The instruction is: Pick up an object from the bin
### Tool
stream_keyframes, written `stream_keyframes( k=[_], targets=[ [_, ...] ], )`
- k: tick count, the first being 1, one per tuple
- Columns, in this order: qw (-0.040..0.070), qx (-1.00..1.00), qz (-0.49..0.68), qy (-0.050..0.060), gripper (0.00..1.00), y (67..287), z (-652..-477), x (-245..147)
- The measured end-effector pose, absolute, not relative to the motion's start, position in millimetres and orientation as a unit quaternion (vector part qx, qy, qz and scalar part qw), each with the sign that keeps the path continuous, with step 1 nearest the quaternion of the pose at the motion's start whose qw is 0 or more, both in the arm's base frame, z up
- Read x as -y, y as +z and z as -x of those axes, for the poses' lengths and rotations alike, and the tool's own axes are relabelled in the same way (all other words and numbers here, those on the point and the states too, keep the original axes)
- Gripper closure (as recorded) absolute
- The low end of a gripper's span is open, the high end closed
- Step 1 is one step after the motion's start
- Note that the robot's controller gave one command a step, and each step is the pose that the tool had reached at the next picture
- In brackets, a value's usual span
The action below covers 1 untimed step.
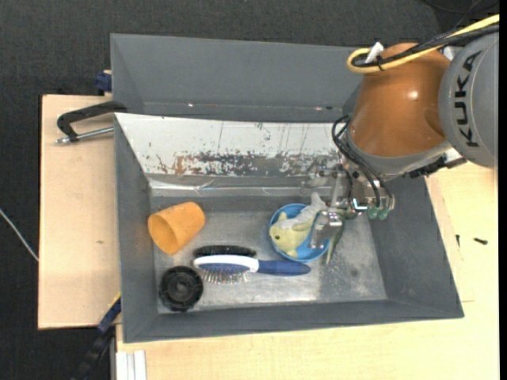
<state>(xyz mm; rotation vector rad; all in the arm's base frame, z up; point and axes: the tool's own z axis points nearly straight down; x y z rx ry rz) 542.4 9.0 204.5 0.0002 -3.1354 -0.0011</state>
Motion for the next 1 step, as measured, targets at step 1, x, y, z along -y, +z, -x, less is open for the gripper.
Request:
stream_keyframes(
  k=[1],
  targets=[
    [0.006, 1.0, 0.027, -0.001, 0.0, 90.4, -539.3, -11.0]
  ],
)
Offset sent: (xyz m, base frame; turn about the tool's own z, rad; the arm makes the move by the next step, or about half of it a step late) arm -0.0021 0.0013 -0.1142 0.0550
